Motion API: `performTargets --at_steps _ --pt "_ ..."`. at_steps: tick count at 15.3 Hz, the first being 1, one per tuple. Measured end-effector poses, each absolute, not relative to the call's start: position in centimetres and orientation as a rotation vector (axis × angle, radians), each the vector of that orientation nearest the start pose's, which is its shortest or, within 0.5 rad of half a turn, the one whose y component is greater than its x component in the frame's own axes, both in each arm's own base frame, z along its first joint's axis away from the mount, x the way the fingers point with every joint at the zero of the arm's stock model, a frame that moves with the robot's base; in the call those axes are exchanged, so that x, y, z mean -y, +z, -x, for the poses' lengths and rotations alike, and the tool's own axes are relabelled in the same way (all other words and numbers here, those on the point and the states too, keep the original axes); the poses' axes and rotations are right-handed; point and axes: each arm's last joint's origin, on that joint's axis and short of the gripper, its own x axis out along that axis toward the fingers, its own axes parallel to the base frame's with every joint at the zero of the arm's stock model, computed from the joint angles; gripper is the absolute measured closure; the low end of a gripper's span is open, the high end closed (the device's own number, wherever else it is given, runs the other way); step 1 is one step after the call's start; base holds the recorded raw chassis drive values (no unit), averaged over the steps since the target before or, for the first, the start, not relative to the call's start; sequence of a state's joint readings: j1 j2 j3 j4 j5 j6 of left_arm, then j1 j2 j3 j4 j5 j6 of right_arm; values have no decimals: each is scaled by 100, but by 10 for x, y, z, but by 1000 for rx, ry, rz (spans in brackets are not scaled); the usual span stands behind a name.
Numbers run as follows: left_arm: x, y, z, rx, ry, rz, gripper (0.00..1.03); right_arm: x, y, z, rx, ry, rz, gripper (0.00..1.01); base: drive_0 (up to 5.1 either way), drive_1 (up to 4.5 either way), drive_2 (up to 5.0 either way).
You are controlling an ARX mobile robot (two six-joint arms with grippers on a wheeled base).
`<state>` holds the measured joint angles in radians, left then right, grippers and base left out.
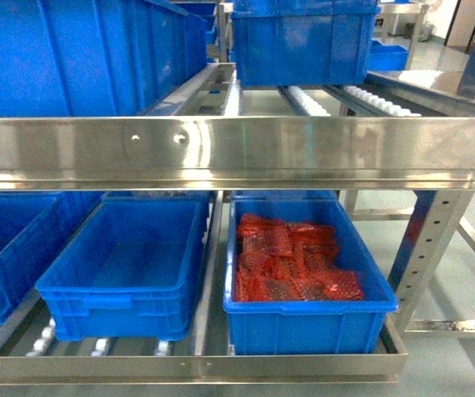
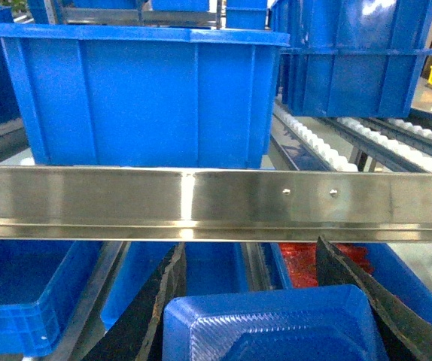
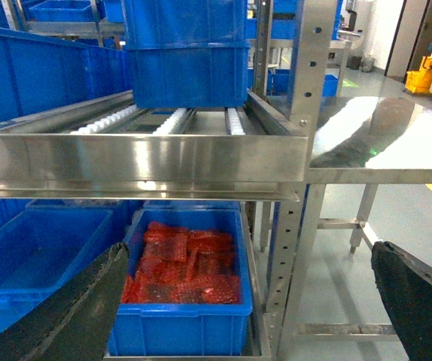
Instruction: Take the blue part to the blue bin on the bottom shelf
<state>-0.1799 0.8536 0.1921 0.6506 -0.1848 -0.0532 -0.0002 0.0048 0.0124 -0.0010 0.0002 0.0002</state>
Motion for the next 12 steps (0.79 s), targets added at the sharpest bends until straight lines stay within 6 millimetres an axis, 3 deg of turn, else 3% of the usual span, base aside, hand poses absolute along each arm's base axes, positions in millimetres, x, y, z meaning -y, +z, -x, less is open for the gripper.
performTargets --at_steps 8,12 --pt "26 198 -171 -12 6 51 59 0 167 -97 0 -1 -1 3 -512 234 234" --pt "25 198 -171 -10 15 51 59 0 167 -97 2 3 0 3 0 0 0"
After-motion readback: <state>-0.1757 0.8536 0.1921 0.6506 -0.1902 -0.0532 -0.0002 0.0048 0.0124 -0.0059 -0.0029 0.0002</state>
